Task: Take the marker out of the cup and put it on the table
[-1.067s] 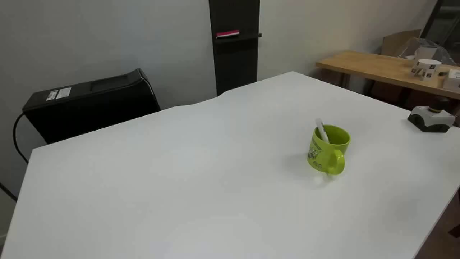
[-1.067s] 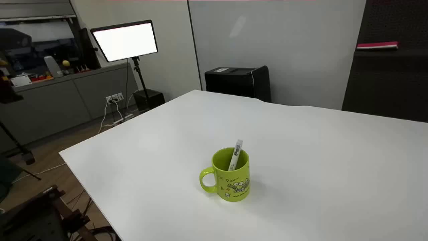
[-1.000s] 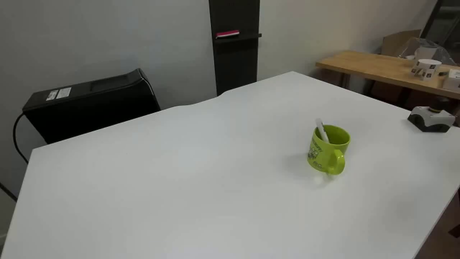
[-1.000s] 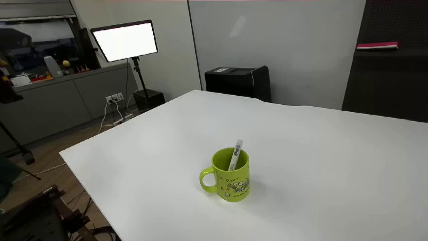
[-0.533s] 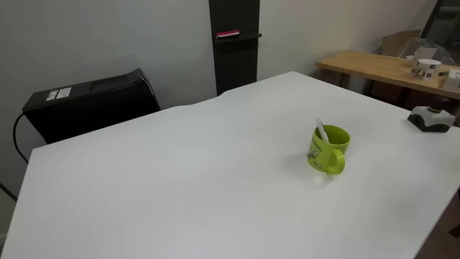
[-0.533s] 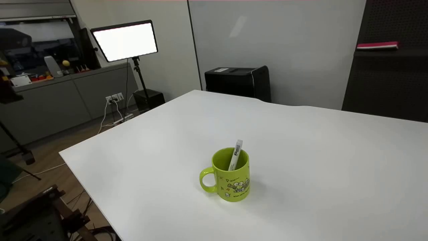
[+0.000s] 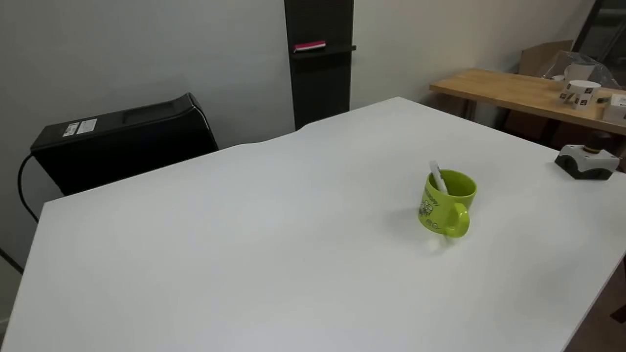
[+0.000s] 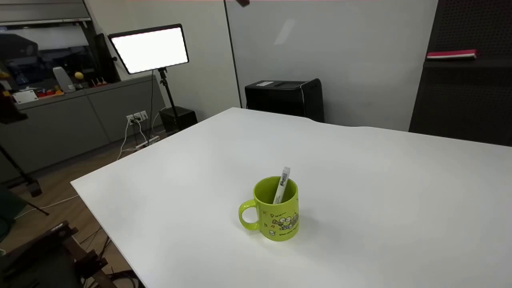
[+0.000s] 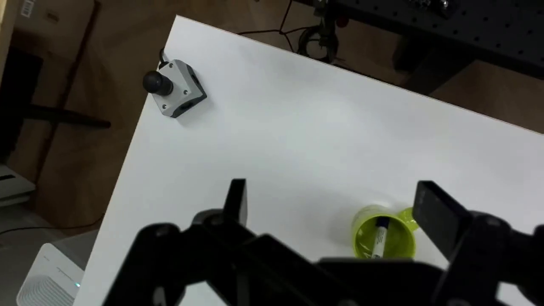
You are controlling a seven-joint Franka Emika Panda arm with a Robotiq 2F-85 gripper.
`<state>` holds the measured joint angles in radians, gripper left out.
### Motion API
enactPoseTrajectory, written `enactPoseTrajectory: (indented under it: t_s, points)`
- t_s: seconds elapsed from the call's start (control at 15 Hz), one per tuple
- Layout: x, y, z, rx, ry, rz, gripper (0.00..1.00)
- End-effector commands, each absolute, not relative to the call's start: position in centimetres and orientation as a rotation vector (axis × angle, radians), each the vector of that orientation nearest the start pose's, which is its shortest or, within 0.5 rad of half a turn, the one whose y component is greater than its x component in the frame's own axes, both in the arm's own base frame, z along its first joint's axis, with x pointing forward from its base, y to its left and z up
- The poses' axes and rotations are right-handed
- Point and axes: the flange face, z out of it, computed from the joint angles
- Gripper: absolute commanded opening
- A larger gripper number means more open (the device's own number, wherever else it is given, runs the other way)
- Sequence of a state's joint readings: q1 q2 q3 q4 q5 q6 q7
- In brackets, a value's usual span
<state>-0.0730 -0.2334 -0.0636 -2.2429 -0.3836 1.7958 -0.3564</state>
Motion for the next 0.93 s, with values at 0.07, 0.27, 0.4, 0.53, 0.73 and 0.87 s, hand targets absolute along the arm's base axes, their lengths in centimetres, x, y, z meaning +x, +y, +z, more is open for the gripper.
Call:
enactPoseTrajectory:
  t_s: [0.07,0.27,0.4,0.53,0.73,0.87]
  points:
    - [46.8,-7.9,41.5,-3.265,-0.643,0.559,1.0]
    - [48.1,-6.9,38.7,-3.193,-0.627,0.536,1.0]
    - [48.9,-6.4,36.8,-3.15,-0.581,0.51,1.0]
    - [49.5,-6.1,35.1,-3.111,-0.522,0.469,1.0]
    - [50.2,-5.8,32.3,-3.068,-0.444,0.44,1.0]
    - [50.6,-5.9,30.6,-3.059,-0.401,0.425,1.0]
